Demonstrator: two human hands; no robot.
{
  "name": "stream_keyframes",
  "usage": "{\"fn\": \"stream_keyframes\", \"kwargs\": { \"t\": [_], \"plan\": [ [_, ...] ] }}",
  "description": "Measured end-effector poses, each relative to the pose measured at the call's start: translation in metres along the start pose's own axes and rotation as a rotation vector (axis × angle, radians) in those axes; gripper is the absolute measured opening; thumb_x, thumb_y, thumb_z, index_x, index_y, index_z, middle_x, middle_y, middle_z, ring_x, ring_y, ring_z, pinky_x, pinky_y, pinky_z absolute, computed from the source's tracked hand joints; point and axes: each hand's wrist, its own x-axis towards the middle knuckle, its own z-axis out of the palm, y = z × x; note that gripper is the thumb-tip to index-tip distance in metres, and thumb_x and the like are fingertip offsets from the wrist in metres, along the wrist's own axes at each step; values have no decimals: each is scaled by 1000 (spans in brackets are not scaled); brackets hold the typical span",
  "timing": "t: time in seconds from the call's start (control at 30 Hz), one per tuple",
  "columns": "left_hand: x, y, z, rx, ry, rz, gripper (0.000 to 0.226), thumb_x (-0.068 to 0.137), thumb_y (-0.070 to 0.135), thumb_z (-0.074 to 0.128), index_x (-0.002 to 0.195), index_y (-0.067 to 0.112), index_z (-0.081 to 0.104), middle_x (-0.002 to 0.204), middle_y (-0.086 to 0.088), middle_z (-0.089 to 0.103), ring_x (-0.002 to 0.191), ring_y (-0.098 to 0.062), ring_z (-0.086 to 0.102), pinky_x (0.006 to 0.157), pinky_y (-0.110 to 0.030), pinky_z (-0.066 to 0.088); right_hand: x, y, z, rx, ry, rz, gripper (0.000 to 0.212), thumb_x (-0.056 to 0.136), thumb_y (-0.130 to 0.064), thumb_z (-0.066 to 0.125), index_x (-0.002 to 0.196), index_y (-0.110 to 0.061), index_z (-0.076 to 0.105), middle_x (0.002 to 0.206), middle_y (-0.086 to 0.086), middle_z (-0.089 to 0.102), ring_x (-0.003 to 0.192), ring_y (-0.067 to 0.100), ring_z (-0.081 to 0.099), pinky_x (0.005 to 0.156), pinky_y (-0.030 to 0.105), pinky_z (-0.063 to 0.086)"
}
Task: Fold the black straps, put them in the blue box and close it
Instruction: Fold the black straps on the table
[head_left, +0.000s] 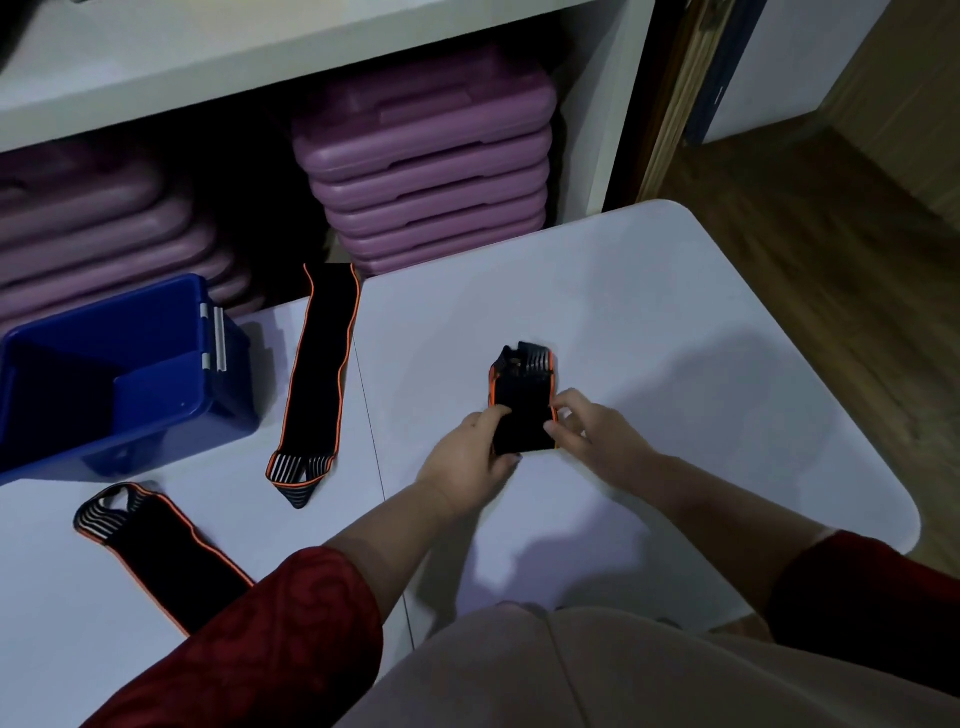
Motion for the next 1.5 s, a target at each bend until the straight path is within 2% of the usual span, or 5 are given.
{"fn": "stream_keyframes", "kwargs": {
  "t": [0.2,0.4,0.6,0.8,1.5],
  "plan": [
    [18,-2,-3,65,-2,-42,67,89,41,56,145,15,31,139,-7,35,119,-26,49,99,-34,42,14,0,13,-1,299,29,28,80,-24,68,103,-10,60,95,7,60,91,21,58,81,34,47],
    [17,-8,-4,61,55,-60,70,92,41,52,149,19,19,136,-12,34,121,-27,39,102,-38,40,10,14,16,-309,35,-358,68,64,-15,65,130,-15,54,138,10,51,122,25,50,105,37,40],
    [5,-12,-1,261,46,75,69,85,31,60,145,15,30,143,-6,40,124,-29,40,102,-43,40,30,-5,4,-438,14,-362,53,64,-20,58,117,-19,59,112,2,66,101,26,57,85,39,48],
    [-10,-23,-15,33,16,47,39,82,32,58,117,18,48,103,-5,59,92,-26,56,70,-31,43,25,-17,11,-296,-131,-247,41,71,-44,48,109,-31,51,86,4,58,84,21,53,78,42,48],
    [-148,-101,-55,-106,255,-151,44,88,20,61,130,16,51,132,-5,50,120,-20,51,105,-31,39,-22,-112,136,31,-202,-119,25,80,-48,57,102,-36,60,92,-13,60,88,9,61,85,37,51]
  ]
}}
